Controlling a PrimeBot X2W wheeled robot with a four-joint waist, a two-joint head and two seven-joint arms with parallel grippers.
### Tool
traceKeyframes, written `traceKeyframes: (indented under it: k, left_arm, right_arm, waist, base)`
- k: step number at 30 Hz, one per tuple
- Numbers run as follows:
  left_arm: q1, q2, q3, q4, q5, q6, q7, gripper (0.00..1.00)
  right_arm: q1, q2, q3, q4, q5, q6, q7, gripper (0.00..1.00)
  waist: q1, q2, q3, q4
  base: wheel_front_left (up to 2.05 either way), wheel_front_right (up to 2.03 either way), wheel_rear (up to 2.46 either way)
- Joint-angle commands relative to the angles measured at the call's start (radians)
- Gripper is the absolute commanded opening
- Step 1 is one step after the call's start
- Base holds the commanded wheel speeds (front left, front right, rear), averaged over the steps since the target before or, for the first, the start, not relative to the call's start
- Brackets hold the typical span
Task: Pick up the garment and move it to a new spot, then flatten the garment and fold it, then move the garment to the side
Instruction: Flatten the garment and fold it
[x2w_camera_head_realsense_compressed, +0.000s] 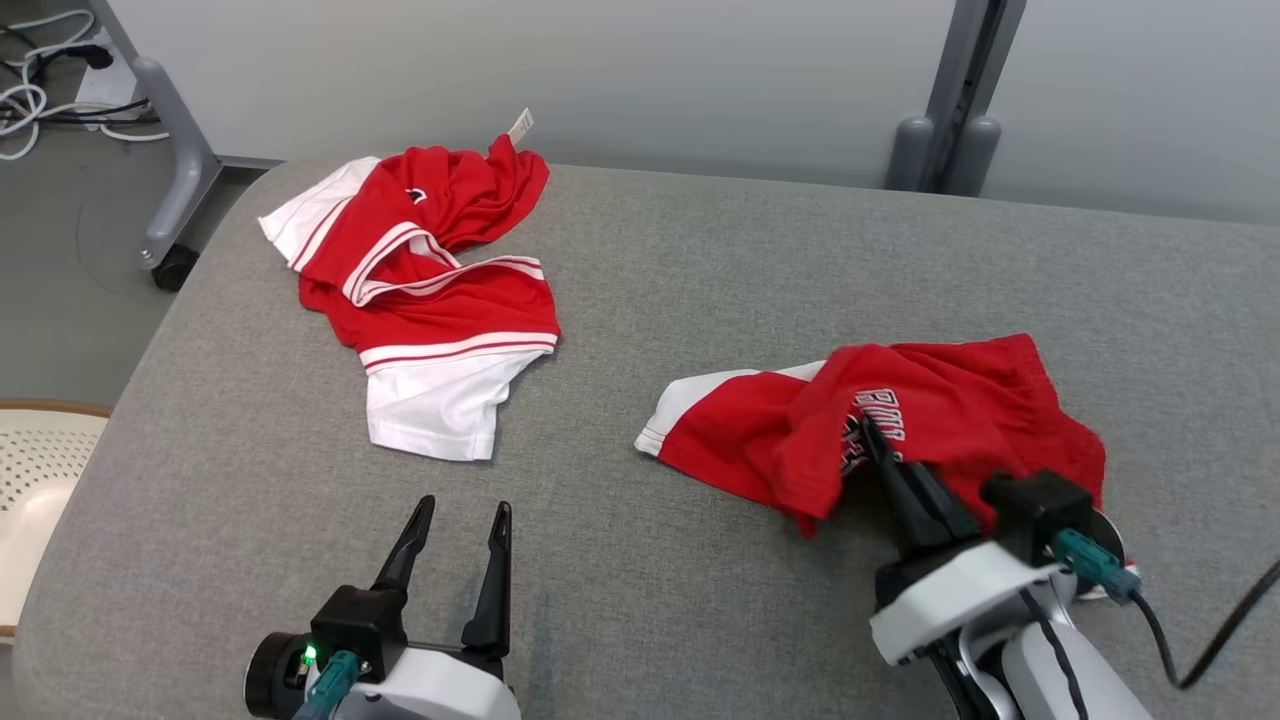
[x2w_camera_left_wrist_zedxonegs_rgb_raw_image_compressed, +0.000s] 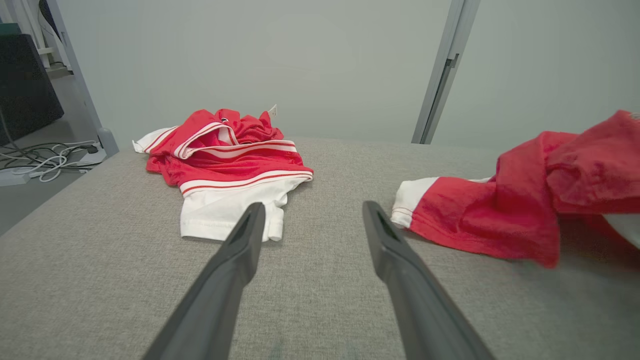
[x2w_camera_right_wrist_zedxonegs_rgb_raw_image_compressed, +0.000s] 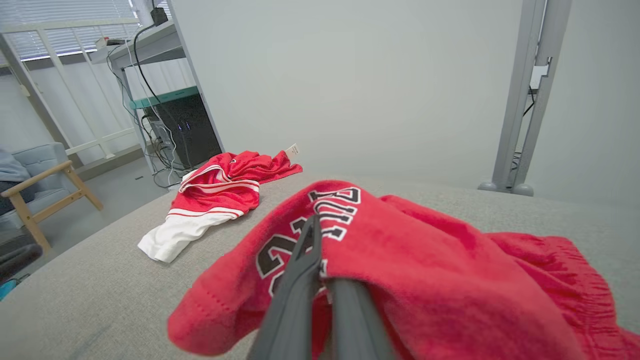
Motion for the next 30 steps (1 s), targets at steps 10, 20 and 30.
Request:
traceKeyframes:
  k: [10, 20, 30]
  left_arm:
    - [-0.045, 0.004, -0.021, -0.004, -0.024, 0.012, -0.001, 1.00]
    - [-0.072, 0.004, -0.057, -0.001, -0.055, 0.024, -0.001, 1.00]
    - [-0.072, 0.004, -0.055, 0.001, -0.060, 0.037, -0.001, 1.00]
  right_arm:
    - [-0.225, -0.019, 0.054, 0.139, -0.040, 0.000, 0.083, 0.00]
    - [-0.469, -0.011, 0.132, 0.454, -0.017, 0.000, 0.114, 0.13]
    - [-0.500, -0.005, 0.270, 0.528, 0.117, 0.000, 0.027, 1.00]
  waist:
    - [0.0000, 0.0000, 0.046, 0.068]
    - [0.0000, 0.0000, 0.087, 0.135]
    - [0.0000, 0.0000, 0.079, 0.122]
  base:
    - [0.00, 0.00, 0.00]
    - [0.00, 0.00, 0.00]
    - [0.00, 0.00, 0.00]
